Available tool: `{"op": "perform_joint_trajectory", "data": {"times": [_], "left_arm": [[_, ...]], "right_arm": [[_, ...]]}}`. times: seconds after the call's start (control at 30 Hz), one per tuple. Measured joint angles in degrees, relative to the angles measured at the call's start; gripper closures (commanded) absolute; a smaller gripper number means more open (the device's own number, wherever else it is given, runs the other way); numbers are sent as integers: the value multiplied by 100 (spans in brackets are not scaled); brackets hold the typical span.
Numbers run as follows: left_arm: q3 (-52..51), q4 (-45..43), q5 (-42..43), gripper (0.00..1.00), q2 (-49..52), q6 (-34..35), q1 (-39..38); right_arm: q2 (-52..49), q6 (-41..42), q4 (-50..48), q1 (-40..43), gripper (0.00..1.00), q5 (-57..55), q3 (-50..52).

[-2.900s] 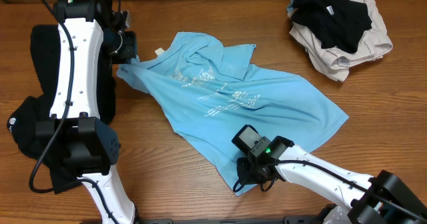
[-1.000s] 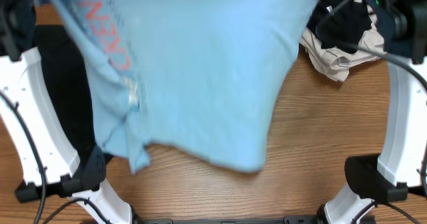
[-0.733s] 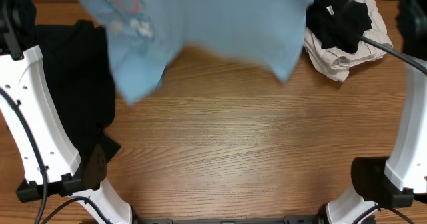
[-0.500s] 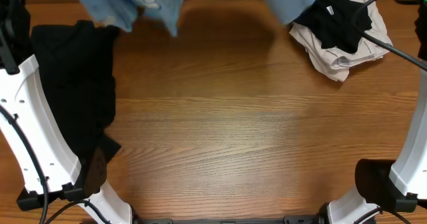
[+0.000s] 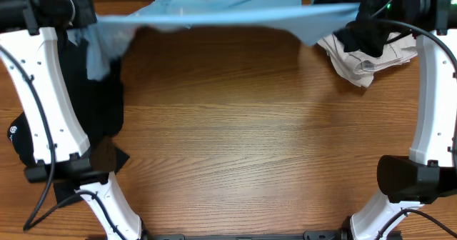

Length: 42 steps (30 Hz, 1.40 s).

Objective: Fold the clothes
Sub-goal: 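Lay the stretched T-shirt flat on the table, pulling it toward the front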

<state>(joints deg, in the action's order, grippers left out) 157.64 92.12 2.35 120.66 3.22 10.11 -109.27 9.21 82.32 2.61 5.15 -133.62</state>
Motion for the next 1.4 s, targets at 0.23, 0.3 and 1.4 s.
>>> {"op": "perform_joint_trajectory", "data": {"times": [0.23,0.3,1.4], "left_arm": [[-278,472,-81,96,-17,-2,2],[-737,461,-90,96,-260,-2,2],[-8421,-109,-179,96,-6518,1757,81]], "right_arm": [[20,11,929,4,96,-2,13],[37,15,1239,4,96,-7,13],[5447,1379,509,116,96,-90,6679]]}}
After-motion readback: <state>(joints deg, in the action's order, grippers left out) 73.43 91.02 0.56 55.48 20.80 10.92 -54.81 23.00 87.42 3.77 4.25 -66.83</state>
